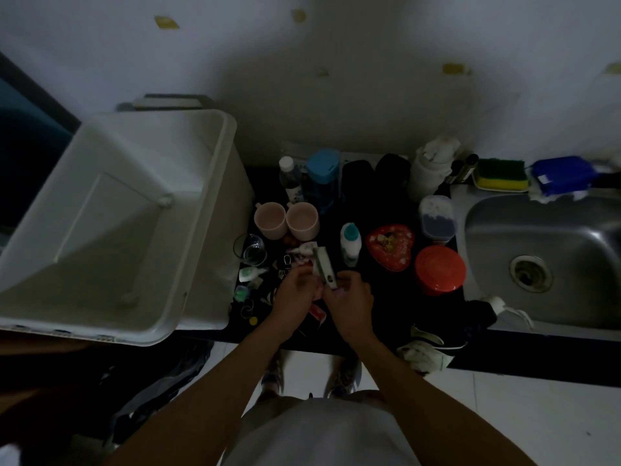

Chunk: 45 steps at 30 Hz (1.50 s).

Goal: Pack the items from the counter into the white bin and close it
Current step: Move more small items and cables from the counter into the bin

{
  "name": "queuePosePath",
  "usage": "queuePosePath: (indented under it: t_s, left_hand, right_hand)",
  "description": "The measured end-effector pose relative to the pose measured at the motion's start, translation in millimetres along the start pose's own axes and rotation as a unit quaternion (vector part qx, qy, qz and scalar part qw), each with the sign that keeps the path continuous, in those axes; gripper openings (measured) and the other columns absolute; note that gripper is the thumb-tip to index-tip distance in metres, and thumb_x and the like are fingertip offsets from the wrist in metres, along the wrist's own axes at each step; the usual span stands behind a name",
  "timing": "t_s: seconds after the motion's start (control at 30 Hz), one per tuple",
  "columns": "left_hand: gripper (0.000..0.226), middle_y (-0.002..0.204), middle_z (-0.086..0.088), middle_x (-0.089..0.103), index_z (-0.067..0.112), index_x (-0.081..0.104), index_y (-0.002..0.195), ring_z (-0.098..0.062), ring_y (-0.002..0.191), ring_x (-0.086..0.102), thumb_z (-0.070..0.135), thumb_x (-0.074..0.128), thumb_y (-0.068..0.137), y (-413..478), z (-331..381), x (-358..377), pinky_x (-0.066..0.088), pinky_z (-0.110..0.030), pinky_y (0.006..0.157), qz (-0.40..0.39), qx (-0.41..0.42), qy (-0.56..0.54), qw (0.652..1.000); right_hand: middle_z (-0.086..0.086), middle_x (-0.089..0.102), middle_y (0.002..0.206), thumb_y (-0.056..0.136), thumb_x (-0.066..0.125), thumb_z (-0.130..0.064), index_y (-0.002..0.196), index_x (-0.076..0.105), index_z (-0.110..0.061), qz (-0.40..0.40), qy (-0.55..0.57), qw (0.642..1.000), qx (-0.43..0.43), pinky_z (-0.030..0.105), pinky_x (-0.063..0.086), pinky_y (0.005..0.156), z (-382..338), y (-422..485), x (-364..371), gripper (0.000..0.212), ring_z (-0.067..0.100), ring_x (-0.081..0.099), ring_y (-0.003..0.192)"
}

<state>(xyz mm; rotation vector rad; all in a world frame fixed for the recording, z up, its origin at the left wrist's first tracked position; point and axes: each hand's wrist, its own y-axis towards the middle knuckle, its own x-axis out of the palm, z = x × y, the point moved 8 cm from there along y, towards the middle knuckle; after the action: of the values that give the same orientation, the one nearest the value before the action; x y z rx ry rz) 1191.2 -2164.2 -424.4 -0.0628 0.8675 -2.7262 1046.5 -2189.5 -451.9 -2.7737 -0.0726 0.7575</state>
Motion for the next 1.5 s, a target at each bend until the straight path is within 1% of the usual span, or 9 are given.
queuePosePath:
  t_s: [0.1, 0.23, 0.43, 0.7, 0.97, 1.17, 1.3, 1.43, 1.5]
  left_hand:
    - [0.027, 0.119, -0.018, 0.066, 0.011, 0.058, 0.124, -0.041, 0.112, 0.061, 0.015, 0.052, 0.098, 5, 0, 4, 0.046, -0.058, 0.100, -0.011, -0.028, -0.046, 0.999]
    - [0.033, 0.126, -0.022, 0.060, 0.005, 0.049, 0.132, -0.041, 0.115, 0.059, 0.010, 0.049, 0.100, 2, 2, -4, 0.044, -0.059, 0.101, 0.016, -0.054, -0.072, 0.996]
    - [0.019, 0.099, -0.003, 0.066, 0.013, 0.054, 0.119, -0.014, 0.084, 0.066, 0.010, 0.047, 0.101, -5, 4, -30, 0.055, -0.023, 0.057, 0.059, -0.045, -0.040, 0.996]
    - [0.023, 0.104, -0.015, 0.068, 0.005, 0.056, 0.119, -0.032, 0.096, 0.065, 0.012, 0.047, 0.100, -17, 1, -57, 0.054, -0.046, 0.085, 0.101, -0.060, -0.006, 0.993]
    - [0.030, 0.116, -0.019, 0.065, 0.005, 0.052, 0.129, -0.034, 0.105, 0.063, 0.013, 0.046, 0.101, -11, -1, -62, 0.051, -0.052, 0.094, 0.110, -0.069, -0.021, 0.991]
    - [0.035, 0.121, -0.015, 0.062, 0.009, 0.047, 0.134, -0.031, 0.107, 0.062, 0.015, 0.047, 0.100, -11, -9, -67, 0.052, -0.049, 0.094, 0.126, -0.080, -0.040, 0.988]
    - [0.030, 0.106, -0.008, 0.066, 0.010, 0.052, 0.129, -0.028, 0.099, 0.064, 0.015, 0.048, 0.100, -8, -9, -67, 0.053, -0.046, 0.092, 0.129, -0.079, -0.039, 0.988]
    - [0.027, 0.111, -0.014, 0.067, 0.005, 0.055, 0.124, -0.029, 0.101, 0.064, 0.013, 0.047, 0.100, -4, -3, -66, 0.053, -0.044, 0.092, 0.127, -0.072, -0.045, 0.988]
    - [0.027, 0.114, -0.017, 0.066, 0.005, 0.055, 0.125, -0.032, 0.103, 0.064, 0.013, 0.046, 0.100, -2, 0, -67, 0.052, -0.045, 0.093, 0.124, -0.068, -0.051, 0.989]
  right_hand:
    - [-0.023, 0.054, 0.099, 0.071, 0.068, -0.054, 0.101, 0.049, -0.047, -0.056, 0.031, 0.997, -0.053, 0.010, 0.049, 0.072, -8, -7, 7, 0.036, -0.007, 0.059, 0.093]
    - [-0.010, 0.060, 0.111, 0.079, 0.067, -0.048, 0.113, 0.058, -0.035, -0.120, 0.061, 0.988, -0.076, 0.026, 0.055, 0.086, -12, -6, 20, 0.037, 0.002, 0.061, 0.103]
    - [-0.006, 0.057, 0.114, 0.092, 0.052, -0.033, 0.122, 0.058, -0.021, -0.129, 0.008, 0.987, -0.095, 0.028, 0.048, 0.091, -18, 7, 22, 0.033, 0.014, 0.058, 0.109]
    - [0.009, 0.042, 0.146, 0.101, 0.040, -0.032, 0.145, 0.043, -0.024, -0.184, -0.252, 0.931, -0.190, 0.038, 0.039, 0.103, -42, 27, 56, 0.044, 0.029, 0.044, 0.126]
    - [0.021, 0.052, 0.127, 0.101, 0.044, -0.021, 0.132, 0.049, -0.004, -0.135, -0.288, 0.934, -0.164, 0.042, 0.039, 0.097, -42, 48, 57, 0.035, 0.036, 0.048, 0.112]
    - [0.017, 0.051, 0.108, 0.100, 0.032, -0.019, 0.108, 0.052, -0.003, -0.062, -0.269, 0.947, -0.164, 0.003, 0.040, 0.064, -48, 52, 48, 0.027, 0.015, 0.051, 0.081]
    - [0.020, 0.051, 0.116, 0.097, 0.051, -0.010, 0.117, 0.045, 0.002, -0.105, -0.190, 0.965, -0.147, 0.036, 0.049, 0.085, -57, 45, 50, 0.023, 0.032, 0.056, 0.101]
    - [0.016, 0.044, 0.135, 0.099, 0.045, -0.011, 0.129, 0.046, -0.001, -0.193, -0.263, 0.929, -0.173, 0.016, 0.040, 0.094, -55, 56, 66, 0.031, 0.020, 0.047, 0.109]
    - [0.016, 0.045, 0.136, 0.099, 0.050, -0.023, 0.126, 0.053, 0.000, -0.236, -0.334, 0.892, -0.191, 0.026, 0.037, 0.101, -51, 60, 75, 0.035, 0.029, 0.041, 0.122]
